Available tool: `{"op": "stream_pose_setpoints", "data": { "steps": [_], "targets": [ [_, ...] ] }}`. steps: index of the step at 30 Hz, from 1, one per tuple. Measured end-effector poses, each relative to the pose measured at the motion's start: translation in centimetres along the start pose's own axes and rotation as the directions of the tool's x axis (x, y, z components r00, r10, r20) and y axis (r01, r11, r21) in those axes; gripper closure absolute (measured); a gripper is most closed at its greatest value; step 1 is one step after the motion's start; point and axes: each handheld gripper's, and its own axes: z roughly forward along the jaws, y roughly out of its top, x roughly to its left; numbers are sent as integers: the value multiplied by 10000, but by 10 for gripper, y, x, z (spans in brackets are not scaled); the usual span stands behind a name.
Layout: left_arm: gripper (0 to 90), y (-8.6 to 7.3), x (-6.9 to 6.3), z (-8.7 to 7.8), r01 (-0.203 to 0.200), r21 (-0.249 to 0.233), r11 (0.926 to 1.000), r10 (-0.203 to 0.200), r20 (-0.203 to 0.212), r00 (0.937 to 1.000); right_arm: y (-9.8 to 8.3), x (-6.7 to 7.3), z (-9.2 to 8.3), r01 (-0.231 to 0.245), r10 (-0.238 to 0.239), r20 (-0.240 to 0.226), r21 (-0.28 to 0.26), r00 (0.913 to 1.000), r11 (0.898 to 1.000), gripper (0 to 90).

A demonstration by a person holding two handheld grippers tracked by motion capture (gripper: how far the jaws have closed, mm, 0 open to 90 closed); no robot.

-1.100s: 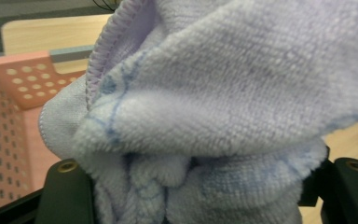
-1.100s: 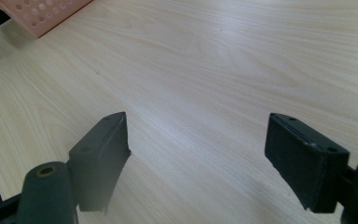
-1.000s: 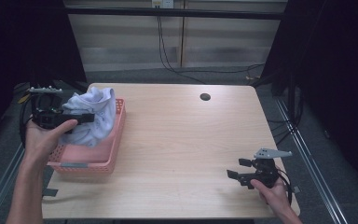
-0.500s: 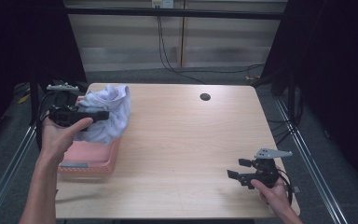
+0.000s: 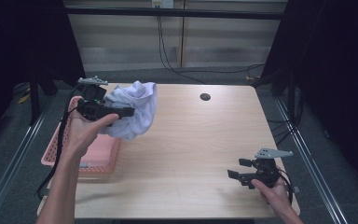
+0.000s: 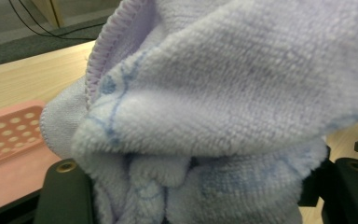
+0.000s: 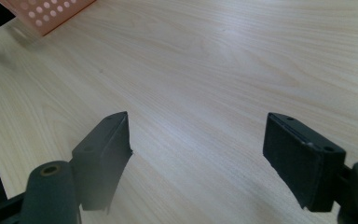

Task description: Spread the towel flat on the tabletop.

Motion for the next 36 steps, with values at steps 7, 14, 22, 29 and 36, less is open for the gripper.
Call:
{"op": "stream_pose_setpoints", "data": {
  "steps": [7,14,22,29,36],
  "targets": [
    [298,-10,-23,39,-284,650,9975,252,497,9984,0,1,0,55,-55,-1,-7,10000,10000,231],
    [288,-28,-47,82,-650,1244,9901,484,1319,9901,0,0,1,80,-80,11,18,10000,10000,229],
    [257,-55,-65,128,-1032,2020,9739,708,1613,9844,-1,3,3,226,-226,2,131,9997,9997,224],
    [211,-88,-79,163,-1766,2539,9510,1413,1514,9783,-1,2,3,171,-171,7,170,9999,9997,216],
    [60,-92,-78,168,-2130,2425,9465,1666,1981,9659,-2,4,4,259,-259,-23,173,9997,9995,216]
  ]
}}
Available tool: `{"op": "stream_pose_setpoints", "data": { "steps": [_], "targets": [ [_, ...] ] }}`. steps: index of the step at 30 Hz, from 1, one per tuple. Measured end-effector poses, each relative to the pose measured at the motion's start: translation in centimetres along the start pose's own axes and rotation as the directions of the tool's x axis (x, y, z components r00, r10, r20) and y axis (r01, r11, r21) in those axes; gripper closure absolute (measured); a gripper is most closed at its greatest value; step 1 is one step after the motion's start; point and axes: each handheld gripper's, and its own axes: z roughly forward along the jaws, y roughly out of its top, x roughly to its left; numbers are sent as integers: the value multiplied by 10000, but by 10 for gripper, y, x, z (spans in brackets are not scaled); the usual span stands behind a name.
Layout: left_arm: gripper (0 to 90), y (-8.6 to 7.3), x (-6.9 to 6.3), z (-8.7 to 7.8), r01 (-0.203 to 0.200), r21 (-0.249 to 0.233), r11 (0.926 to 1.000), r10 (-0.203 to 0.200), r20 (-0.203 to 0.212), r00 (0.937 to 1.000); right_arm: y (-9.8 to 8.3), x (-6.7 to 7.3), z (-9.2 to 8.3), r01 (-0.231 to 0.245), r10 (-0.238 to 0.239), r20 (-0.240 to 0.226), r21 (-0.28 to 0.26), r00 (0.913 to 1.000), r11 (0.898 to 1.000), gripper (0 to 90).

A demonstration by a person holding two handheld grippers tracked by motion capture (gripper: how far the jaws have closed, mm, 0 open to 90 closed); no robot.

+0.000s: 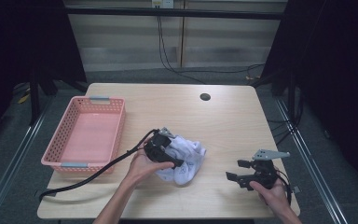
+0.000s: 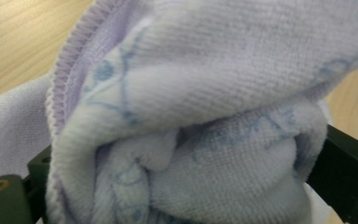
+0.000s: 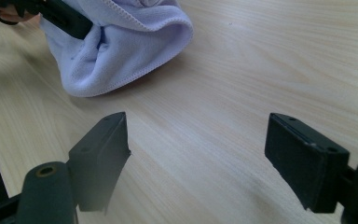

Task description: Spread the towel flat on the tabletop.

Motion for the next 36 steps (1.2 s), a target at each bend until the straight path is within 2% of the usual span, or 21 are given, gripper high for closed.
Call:
{"op": "stream_pose_setpoints", "data": {
  "steps": [2,5,6,8,10,13,15,17,18,19,21,23,24,25,27,29,30,31,32,33,36],
  "targets": [
    [63,0,2,-3,119,-23,9999,-118,177,9998,0,0,0,4,-4,-9,21,10000,10000,223],
    [65,1,2,-10,37,-180,9998,-37,-19,10000,0,-1,0,10,-10,-71,31,10000,10000,229],
    [66,1,3,-12,-118,-196,9997,116,-91,9999,0,-1,1,15,-15,-59,19,10000,10000,228],
    [79,4,4,-17,-195,-182,9996,195,8,9998,0,-1,2,29,-29,-57,22,10000,10000,228],
    [99,7,5,-24,-22,-486,9988,22,1,10000,0,0,2,38,-37,-67,40,10000,10000,227],
    [167,10,7,-36,4,-837,9965,-7,-39,10000,1,1,2,94,-94,-107,-1,9999,10000,226],
    [160,9,7,-42,2,-1245,9922,-18,-123,9999,2,1,2,66,-67,-138,-64,9999,10000,224],
    [159,3,8,-49,97,-1696,9855,-37,359,9993,3,2,1,65,-69,-159,-273,9998,9996,223],
    [160,1,9,-53,142,-1773,9841,-85,324,9994,4,3,2,168,-169,-75,-242,9998,9996,215],
    [166,-3,9,-56,289,-1986,9797,-255,201,9995,5,4,3,207,-209,-71,-244,9998,9995,203],
    [172,-11,8,-63,390,-2133,9762,-390,40,9992,9,8,5,302,-308,-191,-285,9993,9991,203],
    [239,-20,4,-72,297,-2088,9775,-333,-139,9993,14,13,8,461,-469,-239,-335,9986,9984,205],
    [261,-26,0,-78,276,-2195,9752,-332,-216,9992,18,15,9,544,-556,-324,-370,9979,9978,213],
    [275,-30,-1,-82,311,-2252,9738,-364,-191,9992,25,19,12,722,-737,-398,-383,9965,9967,245],
    [295,-40,-7,-92,327,-2255,9737,-407,-311,9987,29,21,13,775,-793,-437,-423,9959,9961,271],
    [351,-50,-16,-102,43,-2161,9764,-223,-810,9965,39,23,18,720,-748,-595,-480,9954,9963,297],
    [391,-56,-21,-108,42,-2165,9763,-234,-864,9960,50,26,24,828,-861,-705,-491,9938,9954,336],
    [391,-62,-24,-112,63,-2271,9739,-269,-877,9958,50,26,24,828,-861,-705,-491,9938,9954,336],
    [430,-68,-28,-117,17,-2315,9728,-224,-867,9960,60,28,31,905,-942,-790,-485,9924,9947,340],
    [430,-74,-32,-119,165,-2345,9720,-369,-828,9959,60,28,31,905,-942,-790,-485,9924,9947,340],
    [486,-88,-42,-118,268,-2433,9696,-469,-774,9959,75,31,42,989,-1047,-1008,-603,9894,9933,370]
  ]
}}
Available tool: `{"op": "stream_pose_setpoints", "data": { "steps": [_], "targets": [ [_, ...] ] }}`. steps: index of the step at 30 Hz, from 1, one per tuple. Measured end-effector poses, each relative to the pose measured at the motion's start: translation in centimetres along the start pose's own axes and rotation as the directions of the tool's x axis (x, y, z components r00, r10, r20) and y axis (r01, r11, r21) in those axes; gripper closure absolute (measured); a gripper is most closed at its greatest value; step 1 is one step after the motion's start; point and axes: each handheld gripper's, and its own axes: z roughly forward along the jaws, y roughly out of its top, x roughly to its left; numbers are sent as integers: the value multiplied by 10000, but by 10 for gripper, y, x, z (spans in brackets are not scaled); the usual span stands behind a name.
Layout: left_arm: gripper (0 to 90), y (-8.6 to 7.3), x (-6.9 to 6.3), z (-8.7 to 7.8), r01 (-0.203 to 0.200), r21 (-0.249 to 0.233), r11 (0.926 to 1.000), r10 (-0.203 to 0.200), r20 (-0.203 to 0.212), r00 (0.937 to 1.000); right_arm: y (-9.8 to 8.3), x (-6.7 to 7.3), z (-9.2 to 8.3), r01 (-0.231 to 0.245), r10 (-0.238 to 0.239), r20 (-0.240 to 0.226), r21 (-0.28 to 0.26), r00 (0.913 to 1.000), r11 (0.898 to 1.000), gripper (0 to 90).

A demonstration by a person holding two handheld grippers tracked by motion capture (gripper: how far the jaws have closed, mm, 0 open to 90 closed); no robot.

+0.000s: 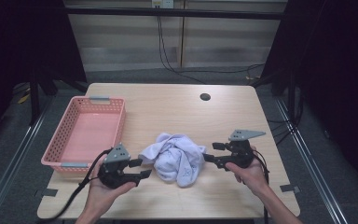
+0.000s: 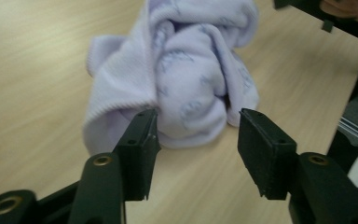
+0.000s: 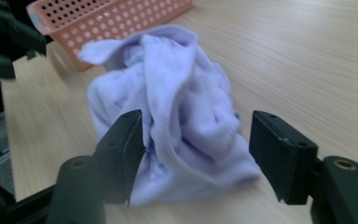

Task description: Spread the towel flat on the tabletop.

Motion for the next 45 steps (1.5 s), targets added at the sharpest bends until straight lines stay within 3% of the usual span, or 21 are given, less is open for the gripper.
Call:
{"op": "stream_pose_setpoints", "data": {
  "steps": [3,4,5,6,9,10,11,12,13,14,16,19,22,27,29,33,36,38,39,41,45],
  "targets": [
    [524,-5,1,15,170,-120,9998,-168,163,9997,14,2,20,244,-237,-391,162,9990,9996,405],
    [524,-3,4,32,203,-151,9997,-200,211,9996,17,2,26,301,-290,-399,276,9988,9992,415],
    [524,-3,4,32,203,-151,9997,-200,211,9996,17,2,26,301,-290,-399,276,9988,9992,415],
    [523,-1,5,40,26,-194,9998,-21,267,9996,19,1,38,264,-243,-531,387,9983,9989,417],
    [503,9,6,61,-246,-14,9997,246,357,9991,19,2,46,289,-263,-602,428,9978,9987,437],
    [516,12,7,67,-349,-20,9994,349,93,9993,17,2,53,298,-268,-818,358,9963,9989,494],
    [528,15,12,77,-94,0,10000,94,199,9998,16,3,56,282,-240,-905,455,9956,9986,550],
    [584,15,12,77,-94,0,10000,94,199,9998,16,3,56,282,-240,-905,455,9956,9986,550],
    [584,14,13,80,-158,-42,9999,158,27,9999,16,5,59,533,-475,-869,658,9951,9964,573],
    [637,13,14,81,-107,-61,9999,108,95,9999,15,6,58,656,-610,-753,602,9953,9960,647],
    [714,12,17,78,-30,-255,9997,34,182,9998,16,4,53,417,-384,-855,373,9956,9984,770],
    [781,12,19,72,176,-588,9981,-155,368,9992,20,-6,38,34,-40,-416,-125,9991,9999,841],
    [792,16,19,65,296,-1000,9946,-236,609,9979,24,-13,28,-148,136,-322,-386,9994,9991,837],
    [801,27,19,52,279,-1493,9884,-193,587,9981,31,-21,13,-248,234,-164,-922,9996,9954,841],
    [811,30,24,45,551,-1883,9806,-392,871,9954,32,-29,2,-476,480,14,-1088,9988,9929,853],
    [836,33,24,39,585,-2164,9746,-379,981,9944,32,-31,-6,-456,492,299,-1118,9983,9927,855],
    [845,38,25,32,536,-2356,9704,-322,940,9951,33,-37,-16,-640,725,580,-1367,9957,9885,855],
    [846,41,29,23,658,-2631,9625,-426,928,9948,36,-47,-29,-817,984,895,-1742,9911,9813,856],
    [847,41,29,23,658,-2631,9625,-426,928,9948,37,-50,-34,-874,1095,1115,-1865,9877,9785,856],
    [847,43,33,15,792,-2881,9543,-556,892,9945,38,-54,-39,-959,1217,1224,-1985,9850,9754,857],
    [850,42,43,-4,1015,-3353,9366,-819,721,9940,41,-72,-62,-1154,1630,1849,-2440,9691,9629,859]
  ]
}}
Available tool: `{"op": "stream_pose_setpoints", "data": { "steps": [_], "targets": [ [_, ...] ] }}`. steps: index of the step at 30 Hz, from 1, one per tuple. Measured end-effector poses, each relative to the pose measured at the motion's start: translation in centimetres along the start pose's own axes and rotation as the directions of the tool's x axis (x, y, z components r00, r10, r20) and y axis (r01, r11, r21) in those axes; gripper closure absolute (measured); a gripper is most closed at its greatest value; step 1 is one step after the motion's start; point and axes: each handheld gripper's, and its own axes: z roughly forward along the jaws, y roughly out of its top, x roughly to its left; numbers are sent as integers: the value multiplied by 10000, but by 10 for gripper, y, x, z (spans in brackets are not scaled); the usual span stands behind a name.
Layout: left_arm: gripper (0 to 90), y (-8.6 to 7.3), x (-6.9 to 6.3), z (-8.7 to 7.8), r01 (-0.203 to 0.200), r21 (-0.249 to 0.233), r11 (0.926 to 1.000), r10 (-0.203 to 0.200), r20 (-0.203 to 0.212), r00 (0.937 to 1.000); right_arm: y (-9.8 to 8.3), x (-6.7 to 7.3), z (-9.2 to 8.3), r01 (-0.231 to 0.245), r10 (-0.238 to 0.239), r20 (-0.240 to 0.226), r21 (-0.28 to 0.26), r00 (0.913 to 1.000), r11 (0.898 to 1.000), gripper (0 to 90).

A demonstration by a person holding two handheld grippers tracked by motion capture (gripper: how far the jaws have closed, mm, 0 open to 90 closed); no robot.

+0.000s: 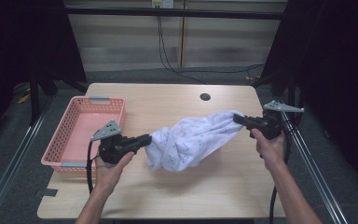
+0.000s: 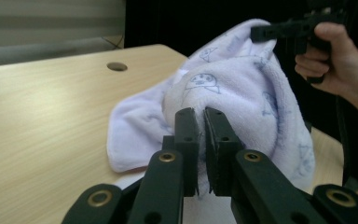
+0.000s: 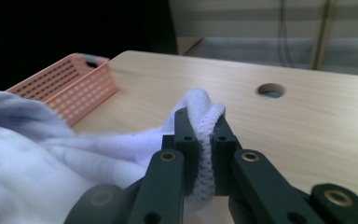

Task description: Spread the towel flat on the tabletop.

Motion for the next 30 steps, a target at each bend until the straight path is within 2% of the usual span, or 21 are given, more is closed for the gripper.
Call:
{"op": "stream_pose_setpoints", "data": {
  "steps": [1,2,3,7,9,11,12,13,14,18,19,20,22,23,24,25,26,27,28,30],
  "targets": [
    [875,2,2,-4,-32,-136,9999,31,-108,9999,4,-9,-7,-215,216,76,-178,9997,9996,861],
    [875,5,2,-8,-158,-89,9998,155,-359,9992,4,-9,-7,-215,216,76,-178,9997,9996,861],
    [876,8,3,-12,-290,31,9996,291,-620,9976,7,-12,-11,-6,22,770,-203,9970,9998,862],
    [879,19,12,-19,53,-98,9999,-60,-736,9973,12,-19,-16,-288,314,686,-376,9971,9989,863],
    [879,24,13,-18,-127,-213,9997,110,-786,9968,17,-19,-15,-243,275,768,-421,9967,9988,863],
    [879,30,16,-15,-82,-322,9994,55,-850,9964,25,-20,-13,-225,258,792,-420,9965,9989,863],
    [879,34,18,-13,-44,-408,9992,8,-864,9963,30,-21,-12,-210,249,818,-484,9963,9986,863],
    [879,40,20,-12,18,-513,9987,-63,-873,9962,46,-25,-9,-300,350,861,-581,9957,9979,864],
    [879,46,23,-12,20,-615,9981,-76,-914,9958,46,-25,-9,-300,350,861,-581,9957,9979,864],
    [880,75,31,-18,-160,-1001,9948,25,-1336,9910,84,-31,-6,17,69,1288,-670,9916,9978,865],
    [880,88,29,-24,-267,-1235,9920,91,-1409,9900,103,-34,-7,154,-35,1441,-819,9896,9965,865],
    [880,88,29,-24,-267,-1235,9920,91,-1409,9900,103,-34,-7,154,-35,1441,-819,9896,9965,865],
    [880,99,21,-30,-713,-1326,9886,502,-1564,9864,120,-36,-12,251,-85,1430,-1148,9897,9931,866],
    [880,102,17,-35,-800,-1489,9856,577,-1486,9872,126,-35,-16,294,-93,1394,-1426,9902,9893,866],
    [880,103,12,-39,-895,-1652,9822,674,-1351,9885,131,-34,-20,385,-150,1378,-1693,9903,9848,866],
    [880,103,7,-42,-1090,-1586,9813,886,-1307,9875,134,-32,-28,587,-341,1310,-1883,9908,9804,866],
    [880,101,2,-43,-1088,-1492,9828,920,-1150,9891,134,-32,-28,587,-341,1310,-1883,9908,9804,866],
    [879,96,-2,-42,-1051,-1258,9865,918,-1070,9900,125,-34,-30,551,-317,1345,-1736,9904,9833,867],
    [879,89,-6,-40,-1089,-979,9892,993,-977,9903,125,-34,-30,551,-317,1345,-1736,9904,9833,867],
    [878,70,-9,-30,-931,-471,9945,900,-643,9939,104,-39,-27,493,-321,1335,-1277,9905,9906,867]
  ]
}}
